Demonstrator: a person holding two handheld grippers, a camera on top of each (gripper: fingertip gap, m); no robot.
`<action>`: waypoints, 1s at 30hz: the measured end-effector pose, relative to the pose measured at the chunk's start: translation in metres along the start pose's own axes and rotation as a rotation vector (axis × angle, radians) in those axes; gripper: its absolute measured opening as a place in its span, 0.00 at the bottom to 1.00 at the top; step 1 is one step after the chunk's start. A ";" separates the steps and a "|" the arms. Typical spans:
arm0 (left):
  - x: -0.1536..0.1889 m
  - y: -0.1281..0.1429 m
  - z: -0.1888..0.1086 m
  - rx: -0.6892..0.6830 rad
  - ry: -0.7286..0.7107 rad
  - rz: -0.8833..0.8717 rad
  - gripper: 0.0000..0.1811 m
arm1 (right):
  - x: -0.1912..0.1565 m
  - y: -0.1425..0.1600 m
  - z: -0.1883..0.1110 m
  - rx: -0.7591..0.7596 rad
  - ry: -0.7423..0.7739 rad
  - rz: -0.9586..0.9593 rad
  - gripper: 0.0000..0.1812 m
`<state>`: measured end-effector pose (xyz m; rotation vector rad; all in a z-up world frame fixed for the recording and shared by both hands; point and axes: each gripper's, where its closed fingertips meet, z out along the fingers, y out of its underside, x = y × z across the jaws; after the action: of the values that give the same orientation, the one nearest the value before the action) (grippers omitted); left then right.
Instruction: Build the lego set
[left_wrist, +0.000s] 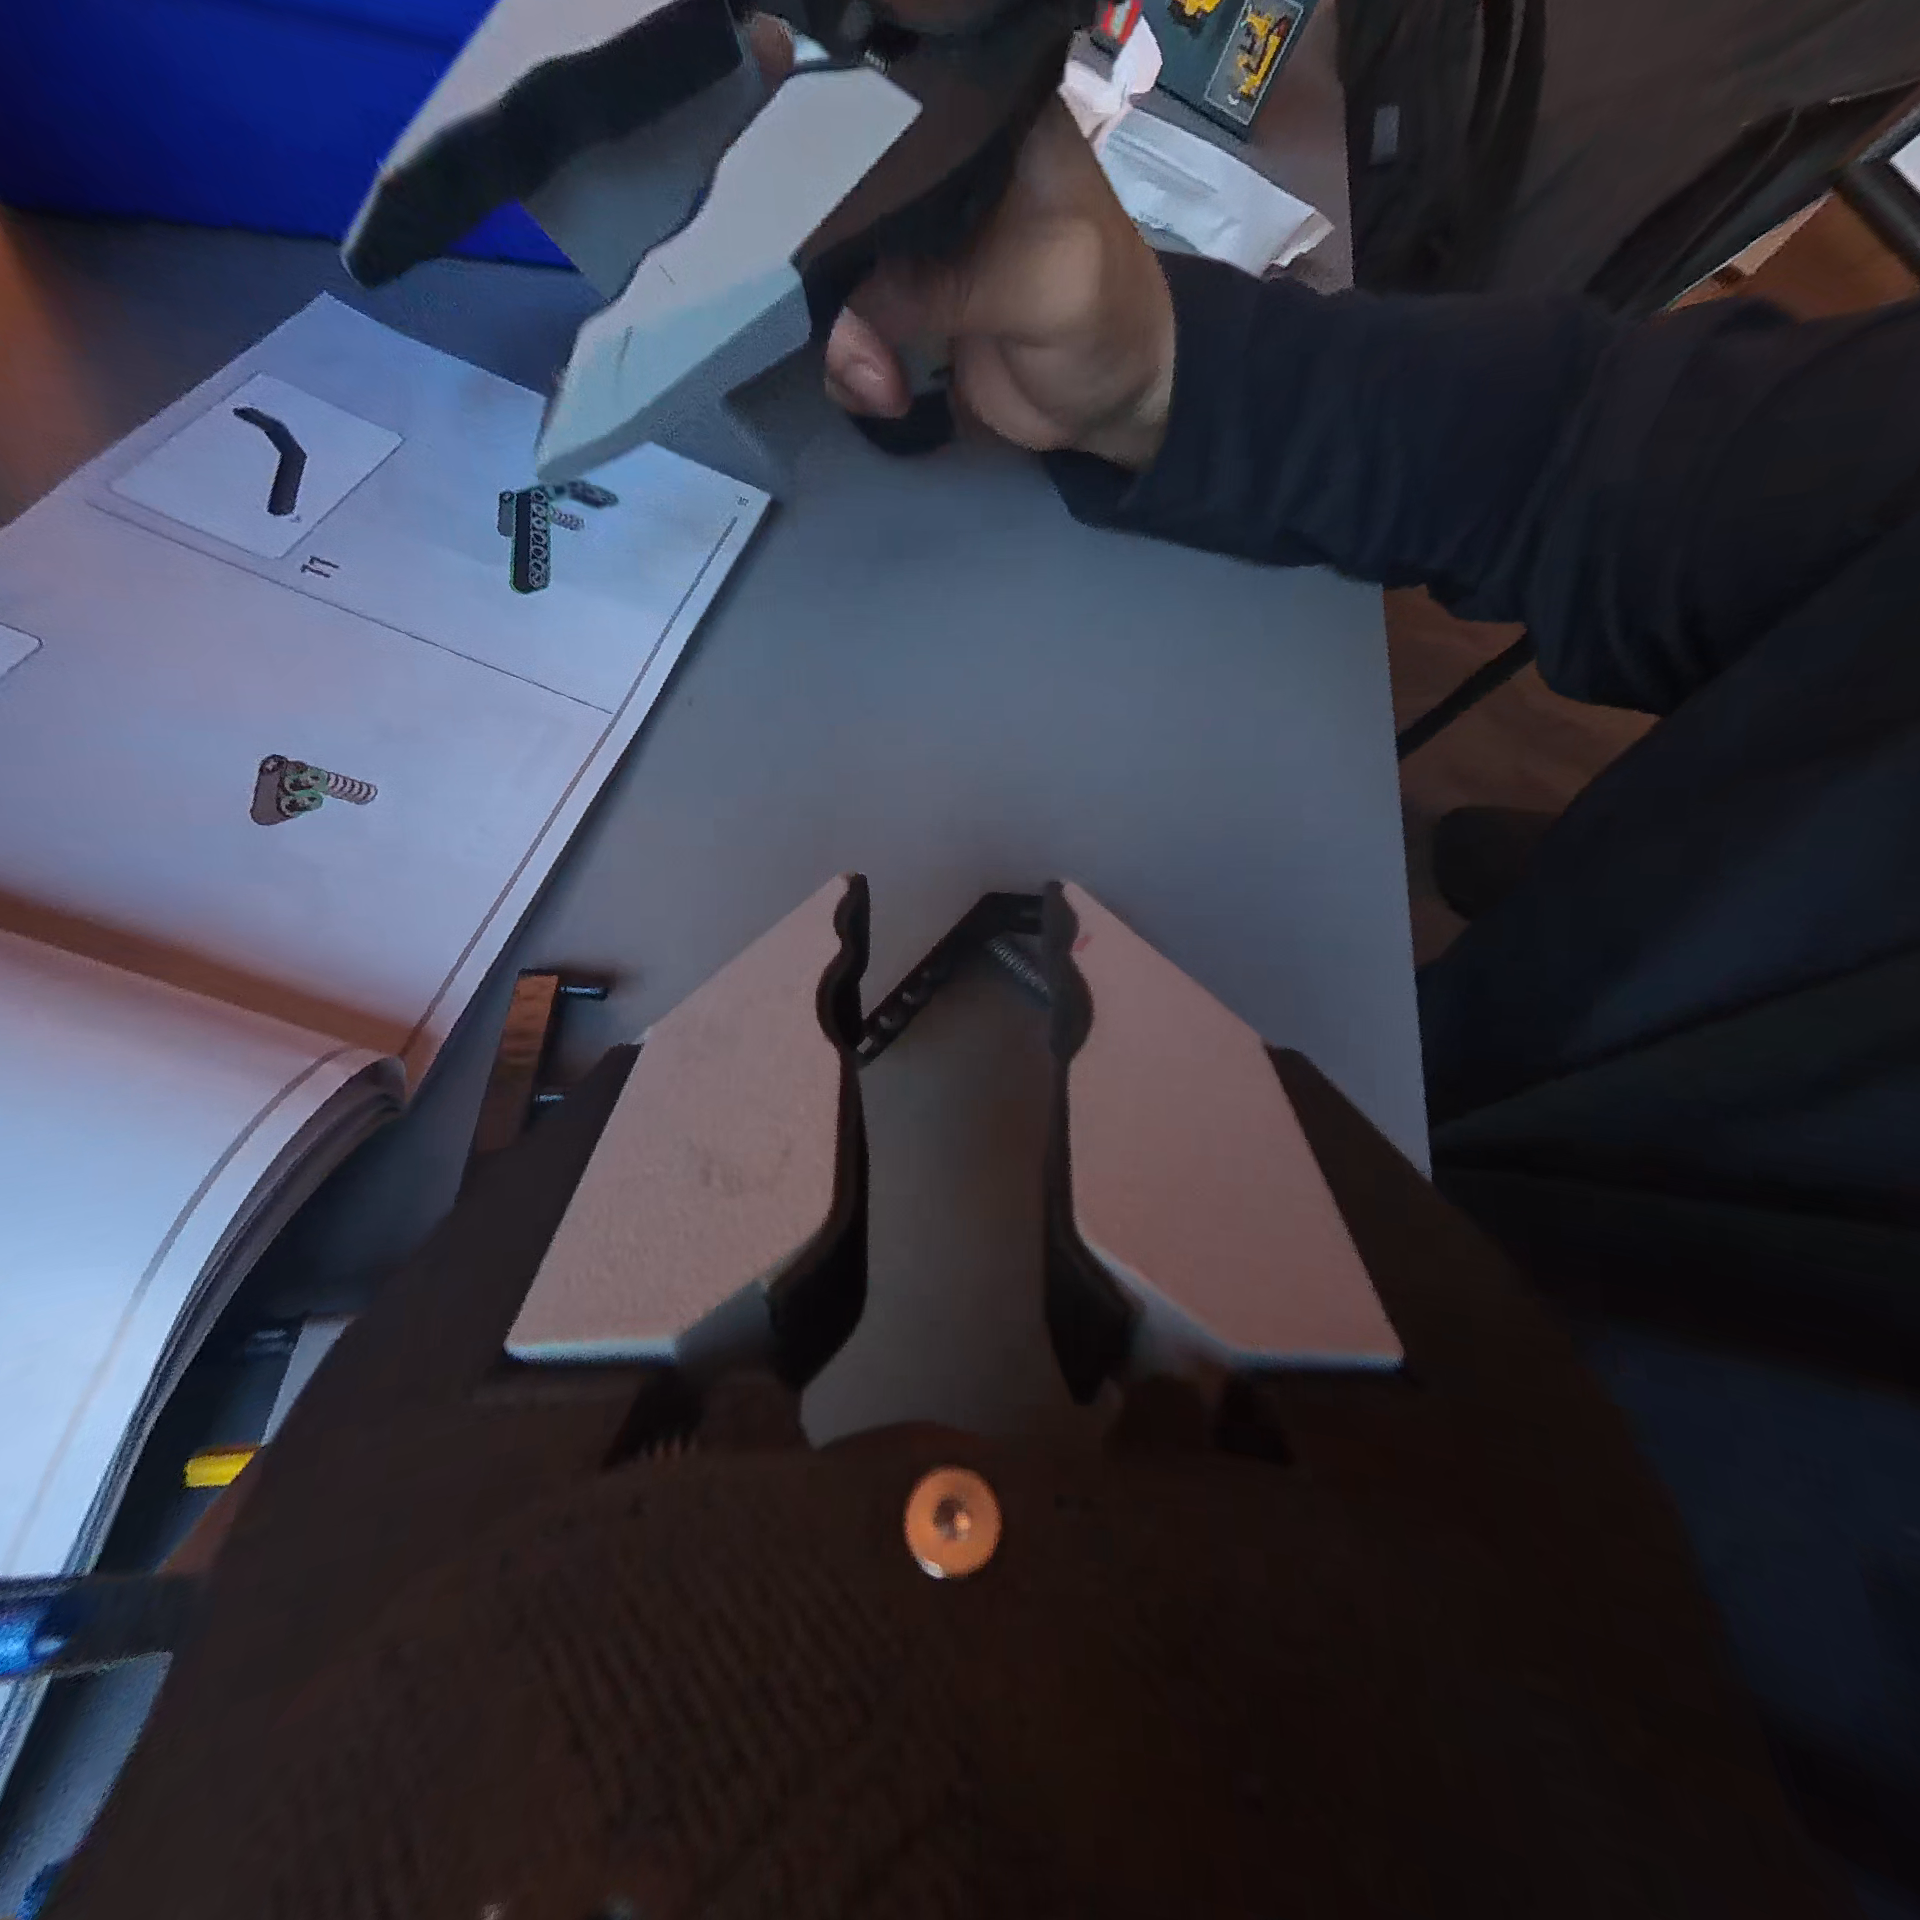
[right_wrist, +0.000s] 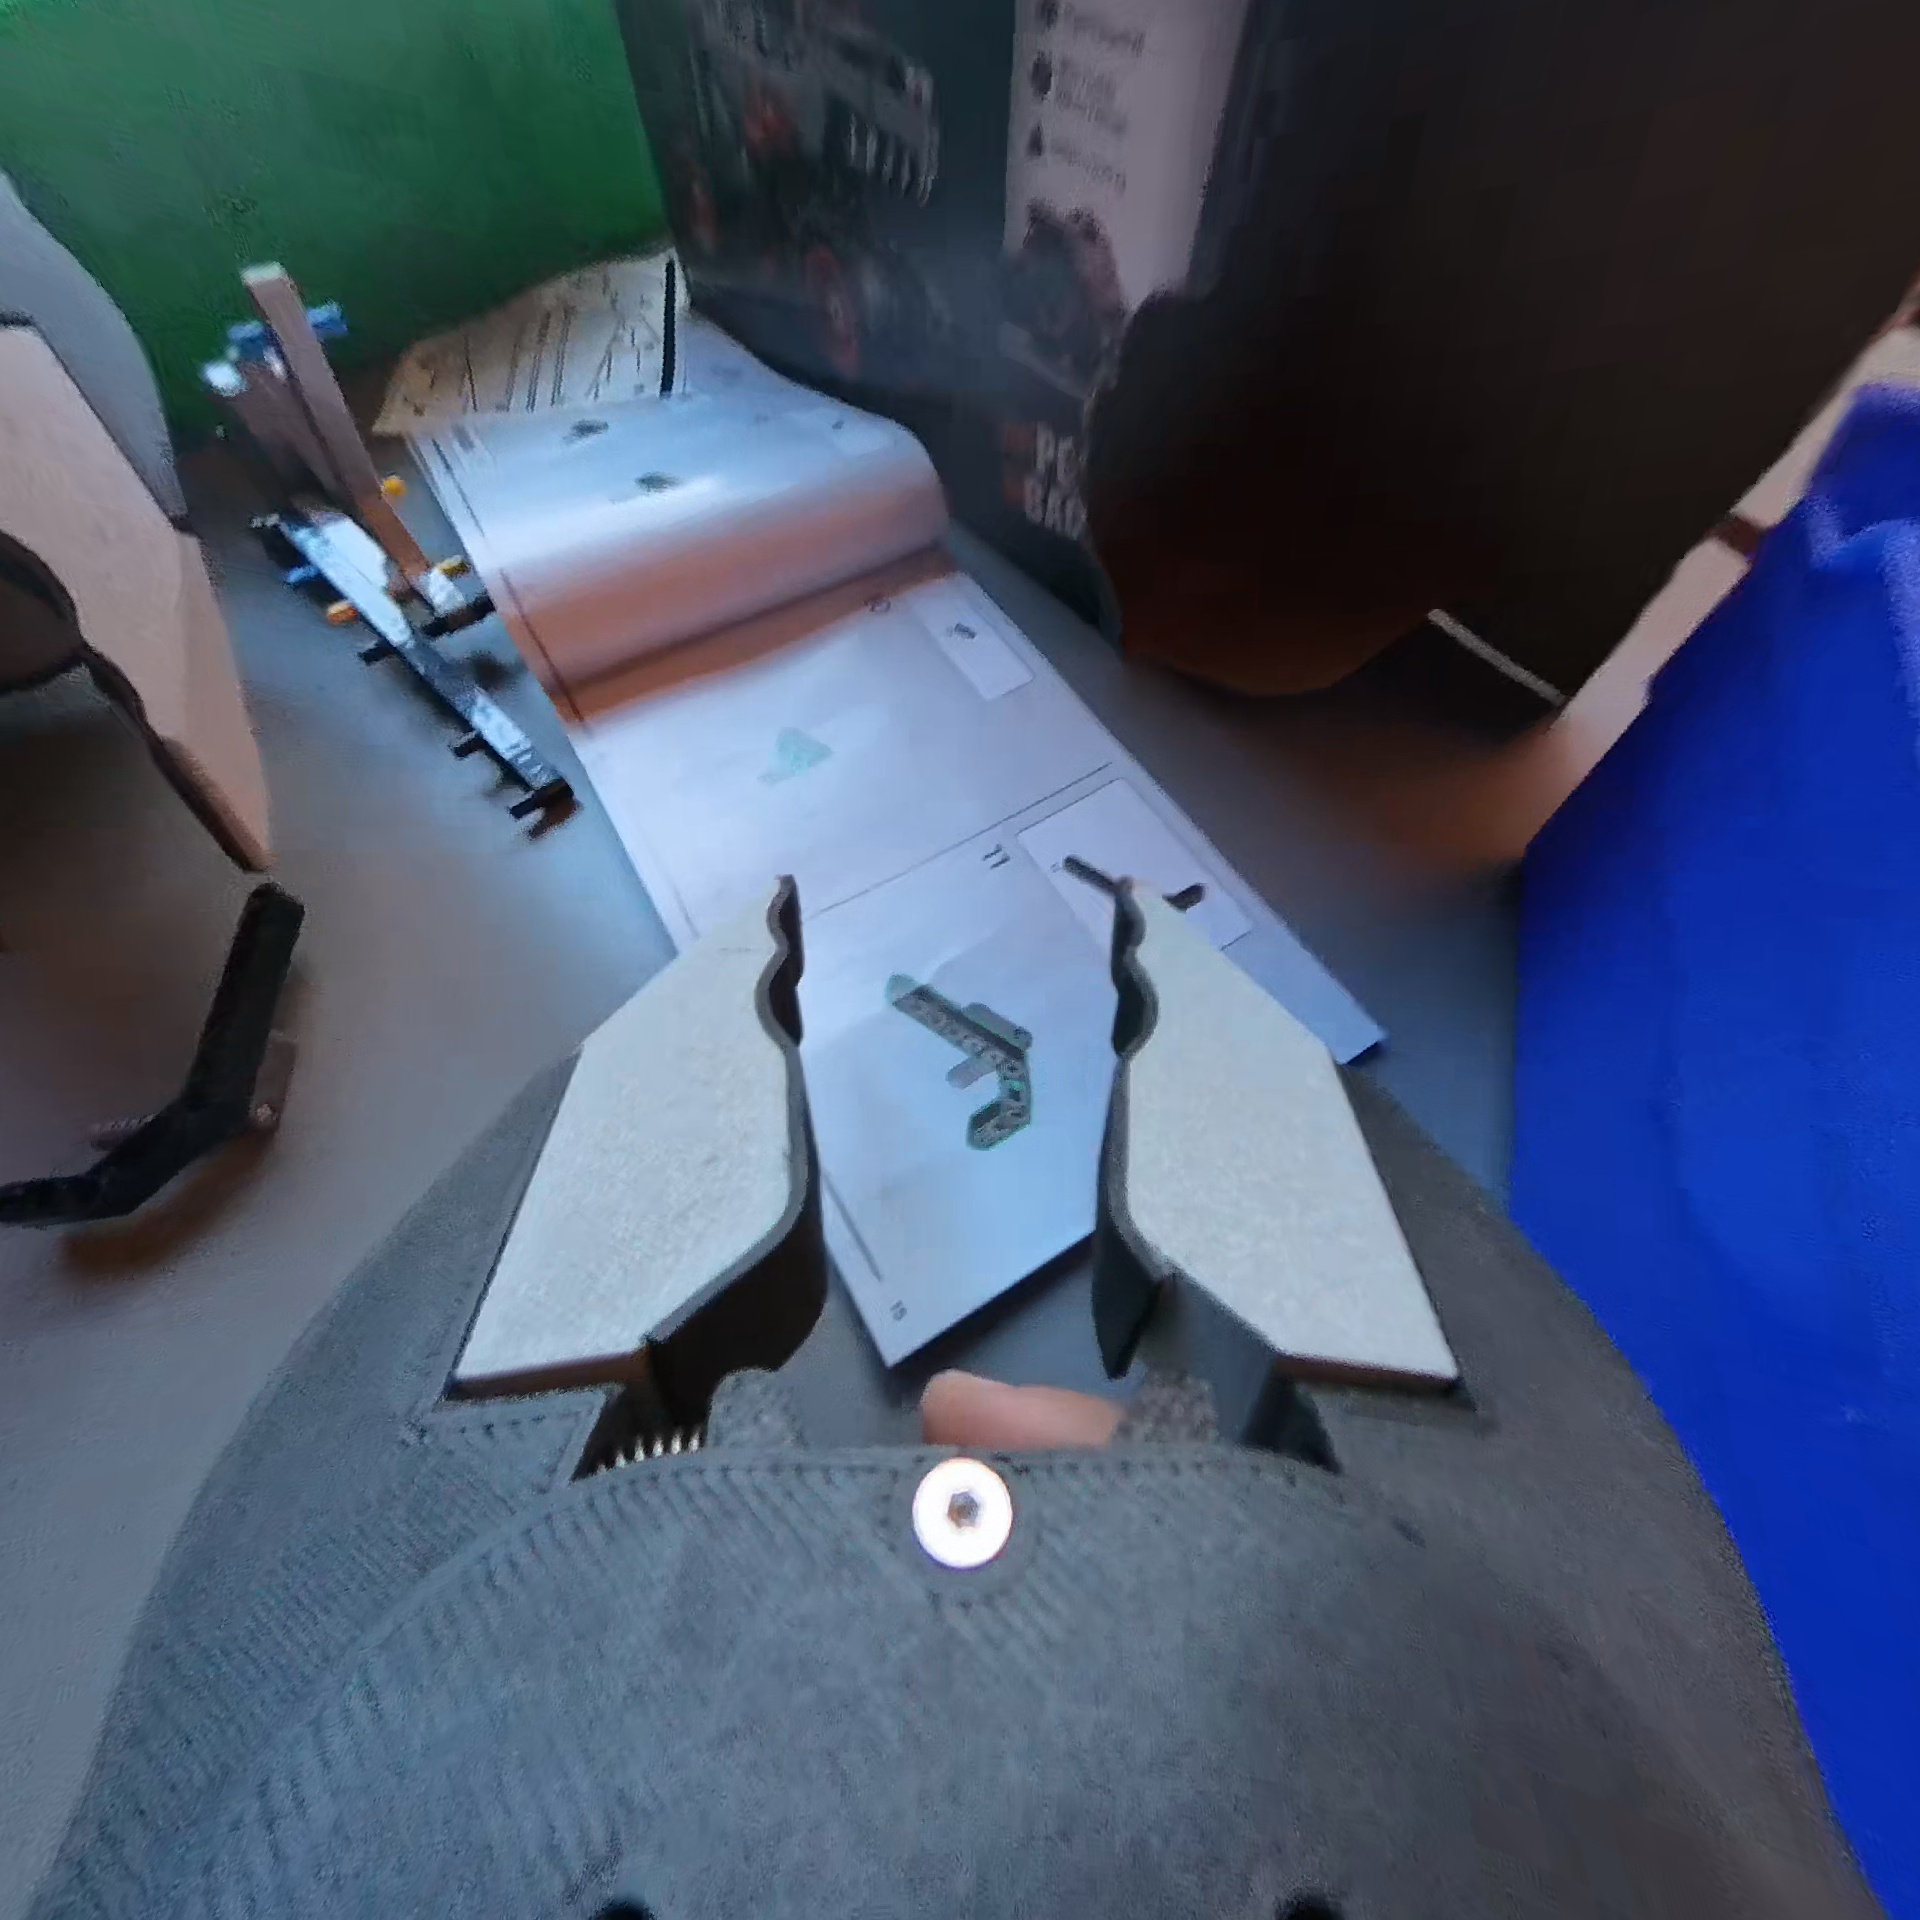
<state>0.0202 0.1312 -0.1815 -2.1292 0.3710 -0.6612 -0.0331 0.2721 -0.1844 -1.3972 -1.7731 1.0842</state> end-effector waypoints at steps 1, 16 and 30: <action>-0.001 -0.001 -0.001 0.000 -0.014 0.010 0.17 | 0.004 -0.005 -0.002 0.039 0.011 0.004 0.33; -0.014 0.003 0.002 -0.040 -0.097 0.068 0.17 | 0.000 -0.013 -0.001 0.091 -0.006 -0.043 0.35; -0.020 0.005 0.001 -0.003 -0.139 0.120 0.16 | 0.012 -0.016 0.002 0.117 0.016 0.041 0.32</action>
<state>0.0042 0.1383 -0.1922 -2.1236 0.4198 -0.4409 -0.0454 0.2818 -0.1712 -1.3722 -1.6489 1.1761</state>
